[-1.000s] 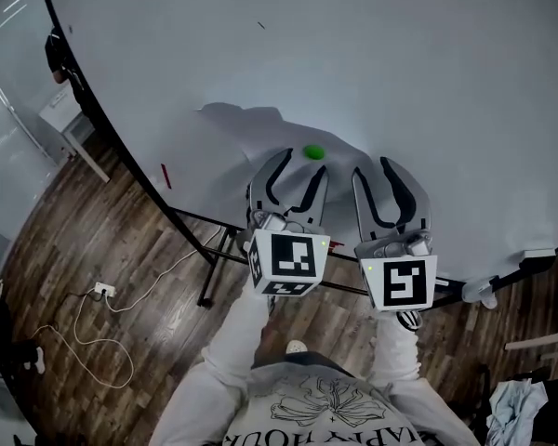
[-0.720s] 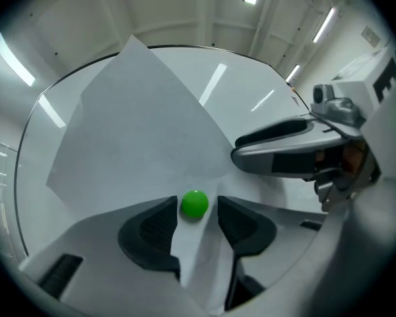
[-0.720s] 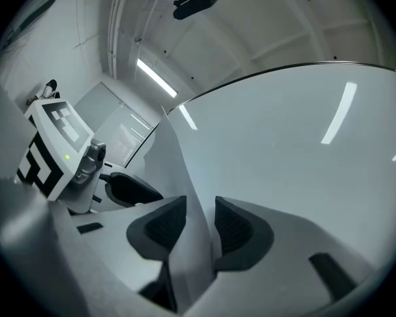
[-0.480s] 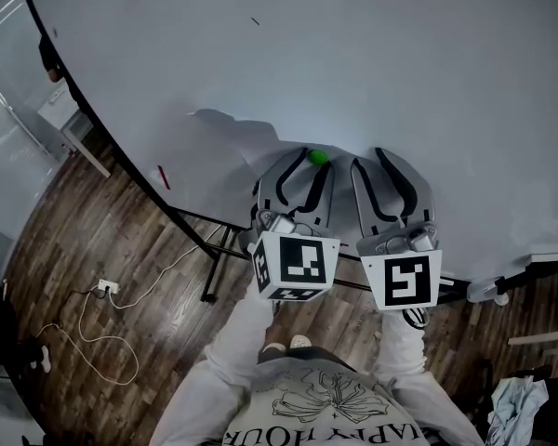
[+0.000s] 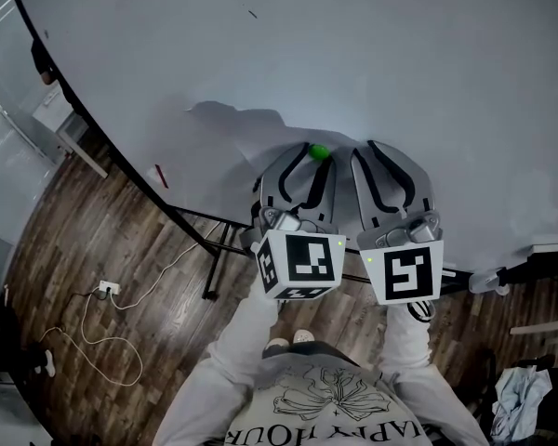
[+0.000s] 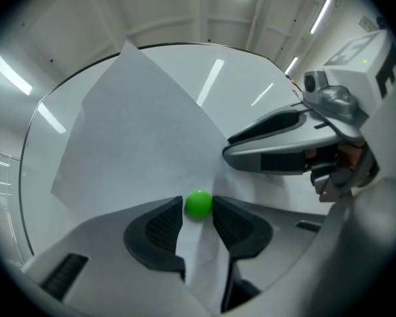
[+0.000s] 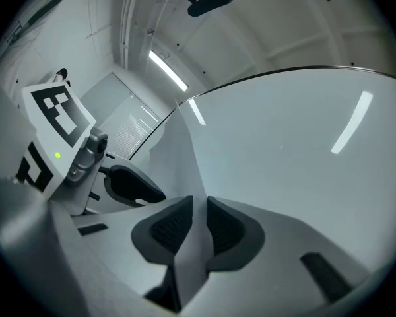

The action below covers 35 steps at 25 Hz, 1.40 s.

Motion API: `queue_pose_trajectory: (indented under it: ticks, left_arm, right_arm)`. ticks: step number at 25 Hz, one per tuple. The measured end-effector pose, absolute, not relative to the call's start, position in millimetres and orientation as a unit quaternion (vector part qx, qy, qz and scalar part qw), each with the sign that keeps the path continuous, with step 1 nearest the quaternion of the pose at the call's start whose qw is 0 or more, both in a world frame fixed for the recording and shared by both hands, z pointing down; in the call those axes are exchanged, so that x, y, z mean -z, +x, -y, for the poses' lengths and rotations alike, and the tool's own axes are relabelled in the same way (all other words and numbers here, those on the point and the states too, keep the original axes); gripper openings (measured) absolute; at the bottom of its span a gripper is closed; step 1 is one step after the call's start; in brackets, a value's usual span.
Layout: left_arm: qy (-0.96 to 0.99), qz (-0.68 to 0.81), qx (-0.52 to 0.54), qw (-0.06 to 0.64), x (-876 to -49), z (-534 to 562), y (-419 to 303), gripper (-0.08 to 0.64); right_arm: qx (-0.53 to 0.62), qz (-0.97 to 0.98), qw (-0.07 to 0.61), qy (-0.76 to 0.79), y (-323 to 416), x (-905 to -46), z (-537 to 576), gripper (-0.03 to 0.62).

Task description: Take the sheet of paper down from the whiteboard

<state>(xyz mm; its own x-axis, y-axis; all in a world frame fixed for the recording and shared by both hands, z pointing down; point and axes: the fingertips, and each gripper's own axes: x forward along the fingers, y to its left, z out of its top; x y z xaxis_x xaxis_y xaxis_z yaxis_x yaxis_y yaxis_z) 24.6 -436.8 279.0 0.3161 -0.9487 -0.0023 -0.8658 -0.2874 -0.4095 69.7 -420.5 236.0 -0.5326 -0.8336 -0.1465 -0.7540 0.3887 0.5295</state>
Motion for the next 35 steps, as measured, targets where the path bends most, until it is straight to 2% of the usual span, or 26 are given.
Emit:
queue_pose_trajectory:
  ticks: [4, 6, 21, 35]
  left_arm:
    - [-0.792, -0.571, 0.124, 0.176, -279, 437, 28, 0.120]
    - [-0.792, -0.571, 0.124, 0.176, -279, 437, 27, 0.120]
    - [-0.815, -0.557, 0.097, 0.127, -282, 435, 22, 0.114]
    - [-0.813, -0.562, 0.098, 0.118, -283, 432, 6, 0.114]
  right_arm:
    - [0.265, 0.831, 0.062, 0.486, 73, -234, 423, 0.012]
    - [0.258, 0.835, 0.059, 0.482, 73, -234, 423, 0.006]
    - [0.226, 0.821, 0.029, 0.524, 79, -230, 421, 0.002]
    - [0.213, 0.776, 0.029, 0.594, 140, -227, 413, 0.002]
